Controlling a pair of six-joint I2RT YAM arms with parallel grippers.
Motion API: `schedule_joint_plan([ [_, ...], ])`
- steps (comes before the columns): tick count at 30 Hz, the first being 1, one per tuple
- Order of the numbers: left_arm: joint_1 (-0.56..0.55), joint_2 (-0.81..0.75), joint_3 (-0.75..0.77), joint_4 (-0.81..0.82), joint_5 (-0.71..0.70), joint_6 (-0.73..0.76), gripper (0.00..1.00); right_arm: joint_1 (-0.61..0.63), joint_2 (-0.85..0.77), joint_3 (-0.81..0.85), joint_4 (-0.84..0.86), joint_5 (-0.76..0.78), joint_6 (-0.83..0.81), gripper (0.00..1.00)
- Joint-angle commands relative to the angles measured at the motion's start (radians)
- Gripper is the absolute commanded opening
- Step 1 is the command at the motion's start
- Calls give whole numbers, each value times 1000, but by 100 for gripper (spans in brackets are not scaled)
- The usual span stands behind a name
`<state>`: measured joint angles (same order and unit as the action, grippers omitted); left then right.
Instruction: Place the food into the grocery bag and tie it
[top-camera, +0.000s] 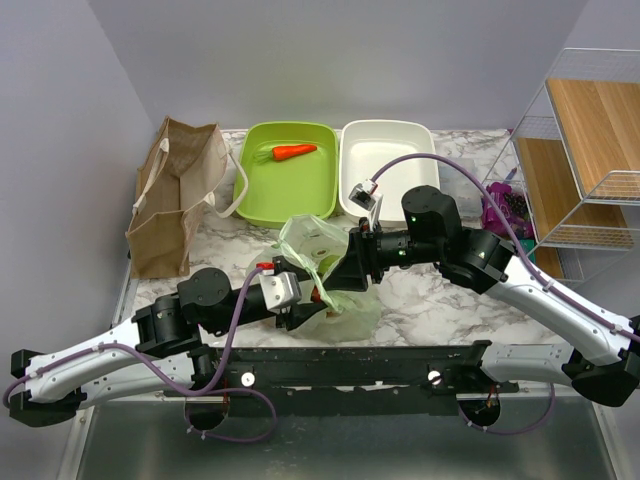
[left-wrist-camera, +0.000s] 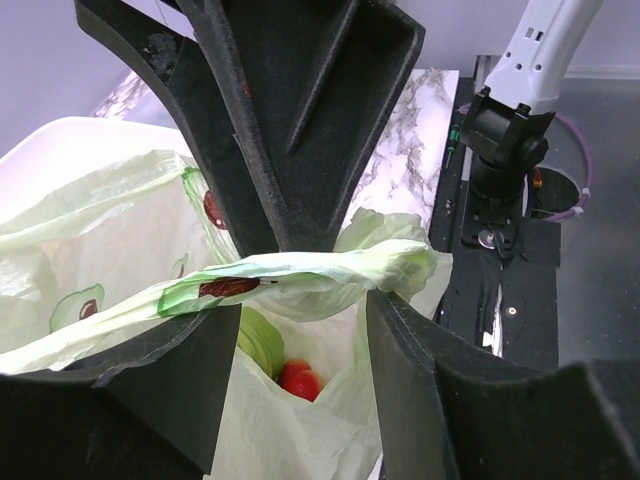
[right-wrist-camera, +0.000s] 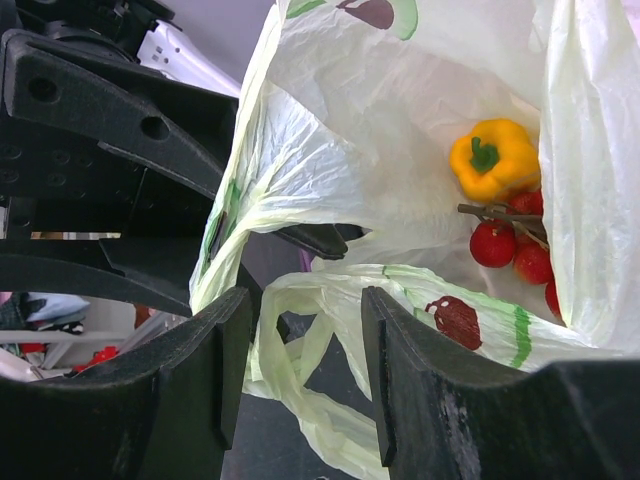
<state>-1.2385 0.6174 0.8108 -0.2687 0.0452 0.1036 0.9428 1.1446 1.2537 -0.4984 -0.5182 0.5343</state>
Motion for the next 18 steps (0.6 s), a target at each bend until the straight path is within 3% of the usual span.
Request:
schedule_joint_plan([
  [1, -3, 0, -7, 42, -36, 26, 55, -1, -7, -4, 18, -29, 7, 54],
  [13, -3, 23, -16, 72, -7, 28, 44, -1, -7, -1, 18, -34, 8, 54],
  [18, -3, 30, -18, 87, 4, 30, 22, -1, -7, 2, 15, -36, 7, 54],
])
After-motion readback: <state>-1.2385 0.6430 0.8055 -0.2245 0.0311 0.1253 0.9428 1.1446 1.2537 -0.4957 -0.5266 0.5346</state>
